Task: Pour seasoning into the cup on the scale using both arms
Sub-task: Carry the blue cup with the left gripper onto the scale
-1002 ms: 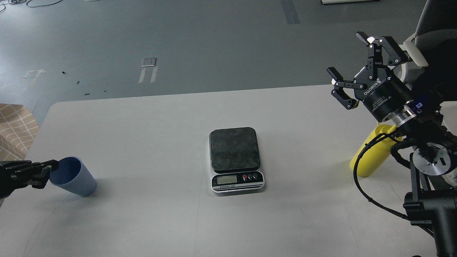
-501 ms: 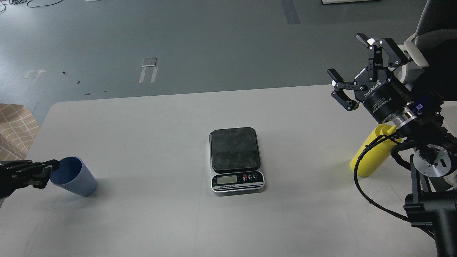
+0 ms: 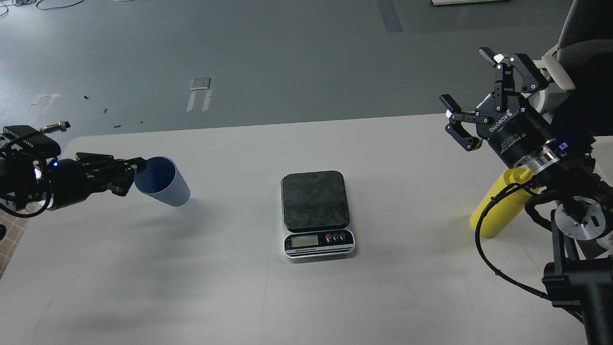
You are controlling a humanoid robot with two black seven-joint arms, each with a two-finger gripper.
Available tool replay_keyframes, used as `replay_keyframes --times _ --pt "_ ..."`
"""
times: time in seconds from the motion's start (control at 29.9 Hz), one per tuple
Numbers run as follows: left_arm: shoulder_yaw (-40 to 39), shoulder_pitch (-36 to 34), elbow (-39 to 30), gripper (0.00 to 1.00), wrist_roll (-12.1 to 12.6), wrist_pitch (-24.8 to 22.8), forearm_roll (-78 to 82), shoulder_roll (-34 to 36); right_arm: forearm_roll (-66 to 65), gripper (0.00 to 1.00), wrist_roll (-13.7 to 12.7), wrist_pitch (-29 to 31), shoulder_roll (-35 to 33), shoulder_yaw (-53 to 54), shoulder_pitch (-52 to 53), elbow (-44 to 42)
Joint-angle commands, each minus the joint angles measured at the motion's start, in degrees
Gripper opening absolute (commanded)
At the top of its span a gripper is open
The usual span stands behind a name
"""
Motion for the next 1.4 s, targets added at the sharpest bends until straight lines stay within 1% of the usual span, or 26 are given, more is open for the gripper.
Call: replay_keyframes --times 0.0,0.07,0.1,0.13,0.27,0.33,0.4,0.47,0.67,0.84,1.14,1.37 --pt "0.07 -5.99 -0.21 0.00 0.00 -7.99 2.20 -5.27 0.01 1.00 -0.02 0.00 0.00 0.00 -0.10 -0.13" --pt "-0.02 -7.49 -0.30 0.00 0.00 -10.12 3.18 -6.95 -0.08 1.00 -0.02 0.00 0.00 0.00 -0.18 -0.22" --pt "-0.02 -8.63 -0.30 0.00 0.00 -11.52 3.79 -8.88 -0.08 1.00 -0.02 0.00 0.00 0.00 -0.18 -0.13" --pt "-0.02 -9.25 -0.21 0.00 0.00 -12.05 3.97 -9.85 -0.08 1.00 -0.02 0.00 0.00 0.00 -0.18 -0.13" --pt "0.07 -12.50 -0.12 0.00 0.00 -13.46 4.50 -17.40 0.01 1.00 -0.02 0.00 0.00 0.09 -0.18 -0.22" --pt "0.07 -13.03 -0.03 0.00 0.00 -14.34 4.50 -19.26 -0.08 1.00 -0.02 0.00 0.00 0.09 -0.18 -0.30" --pt "0.07 -14.87 0.40 0.00 0.00 -16.79 4.59 -22.76 -0.08 1.00 -0.02 0.00 0.00 0.09 -0.18 -0.30" --pt "0.07 -15.49 0.93 0.00 0.00 -18.12 4.59 -24.79 0.01 1.00 -0.02 0.00 0.00 0.09 -0.18 -0.30" --pt "0.07 -15.67 3.12 0.00 0.00 -18.56 4.59 -28.40 0.01 1.00 0.07 0.00 0.00 0.27 -0.27 -0.39" --pt "-0.02 -16.46 3.48 0.00 0.00 -18.91 4.50 -29.46 0.01 1.00 0.07 0.00 0.00 0.35 -0.27 -0.65" --pt "-0.02 -16.29 4.27 0.00 0.00 -21.90 4.50 -33.67 0.10 1.00 0.07 0.00 0.00 0.79 -0.54 -0.57" --pt "-0.02 -15.94 5.32 0.00 0.00 -21.99 4.41 -36.14 0.10 1.00 0.07 0.00 0.00 0.97 -0.89 -0.22"
